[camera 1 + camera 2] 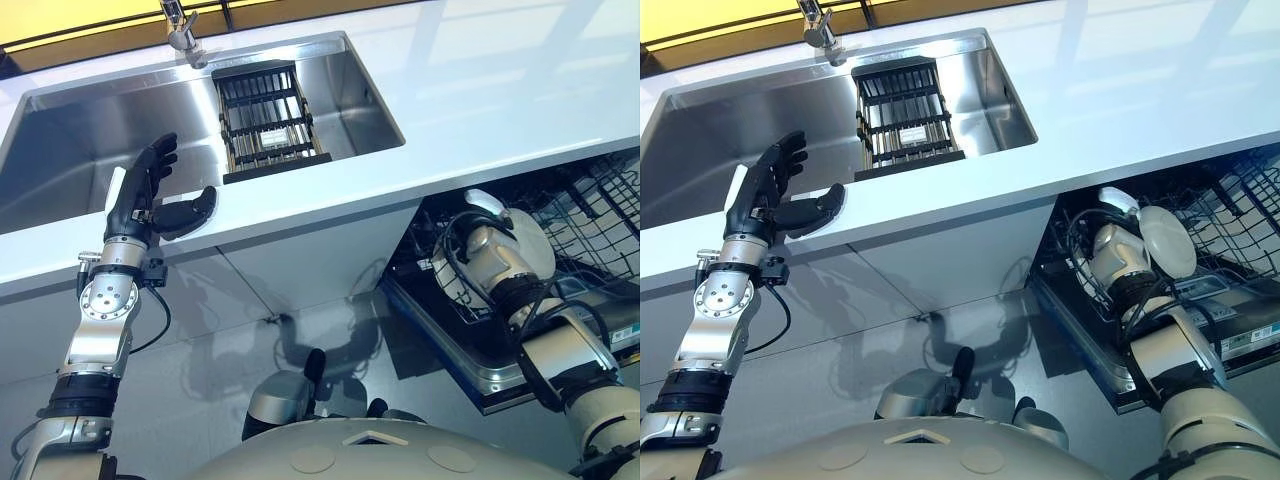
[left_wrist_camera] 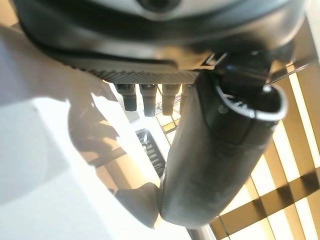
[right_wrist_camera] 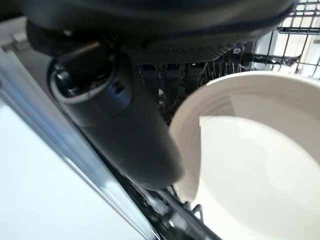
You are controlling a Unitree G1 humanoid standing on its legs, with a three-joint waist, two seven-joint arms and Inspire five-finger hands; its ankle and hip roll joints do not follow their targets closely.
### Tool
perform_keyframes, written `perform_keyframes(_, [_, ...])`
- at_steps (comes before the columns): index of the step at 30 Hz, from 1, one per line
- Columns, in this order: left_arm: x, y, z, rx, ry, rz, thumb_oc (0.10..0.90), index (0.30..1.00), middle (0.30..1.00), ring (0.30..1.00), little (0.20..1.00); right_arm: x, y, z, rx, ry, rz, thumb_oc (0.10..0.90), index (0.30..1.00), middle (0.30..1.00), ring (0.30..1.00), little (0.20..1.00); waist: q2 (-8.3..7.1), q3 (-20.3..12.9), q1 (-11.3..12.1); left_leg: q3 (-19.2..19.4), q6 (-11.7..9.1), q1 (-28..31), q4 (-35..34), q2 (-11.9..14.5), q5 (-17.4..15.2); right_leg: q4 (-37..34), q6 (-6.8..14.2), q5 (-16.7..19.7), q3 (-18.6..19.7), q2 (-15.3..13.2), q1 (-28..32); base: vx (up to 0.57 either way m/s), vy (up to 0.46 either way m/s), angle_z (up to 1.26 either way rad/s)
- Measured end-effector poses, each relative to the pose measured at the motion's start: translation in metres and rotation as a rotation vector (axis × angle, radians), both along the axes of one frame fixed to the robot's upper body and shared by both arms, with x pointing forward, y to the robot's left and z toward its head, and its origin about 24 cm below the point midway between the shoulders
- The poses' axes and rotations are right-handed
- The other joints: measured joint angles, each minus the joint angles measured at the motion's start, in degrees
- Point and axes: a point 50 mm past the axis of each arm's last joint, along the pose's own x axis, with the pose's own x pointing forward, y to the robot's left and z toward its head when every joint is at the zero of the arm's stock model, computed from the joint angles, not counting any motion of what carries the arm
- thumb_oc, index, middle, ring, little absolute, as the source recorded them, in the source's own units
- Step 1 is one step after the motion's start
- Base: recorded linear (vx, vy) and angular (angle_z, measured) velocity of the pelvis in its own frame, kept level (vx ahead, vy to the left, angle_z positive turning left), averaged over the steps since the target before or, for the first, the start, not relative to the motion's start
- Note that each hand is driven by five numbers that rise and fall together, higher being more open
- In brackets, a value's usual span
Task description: Pick up plates and place into dishwasher.
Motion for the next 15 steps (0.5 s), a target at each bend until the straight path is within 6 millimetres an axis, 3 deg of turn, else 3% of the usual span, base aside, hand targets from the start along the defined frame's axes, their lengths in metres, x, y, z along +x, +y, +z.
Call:
perform_keyframes(4, [-0.003,0.005,0.002,-0.003,-0.015,0.021,0.8,0.9,0.9,0.9,0.9,-0.011,-0.006,0.003,0.12,-0.102,-0.023,0.8,0.9,0.9,0.9,0.9,-0.29,0.47,-0.61,0.31,0.1,0.02,0.0,0.0,-0.06,0.22,0.09,-0.06,0.26,-0.08,-0.2,-0.04,-0.006,-0.03])
perform_keyframes(11, [-0.008,0.011,0.001,-0.027,-0.03,0.057,0.8,0.9,0.9,0.9,0.9,-0.024,0.006,0.016,0.276,-0.289,0.018,0.8,0.9,0.9,0.9,0.9,-0.42,0.66,-1.32,1.64,0.41,0.01,-0.02,0.16,-0.29,0.5,0.11,-0.07,1.86,-0.21,-1.03,-0.05,-0.018,-0.07])
perform_keyframes(15, [-0.012,0.015,0.0,-0.026,-0.028,0.072,0.8,0.9,0.9,0.9,0.9,-0.035,0.0,0.018,0.306,-0.357,-0.008,0.8,0.9,0.9,0.9,0.9,-0.46,0.64,-1.86,2.67,0.66,-0.01,-0.04,0.3,-0.47,1.26,0.23,-0.17,2.78,-0.31,-1.74,-0.1,-0.041,-0.12])
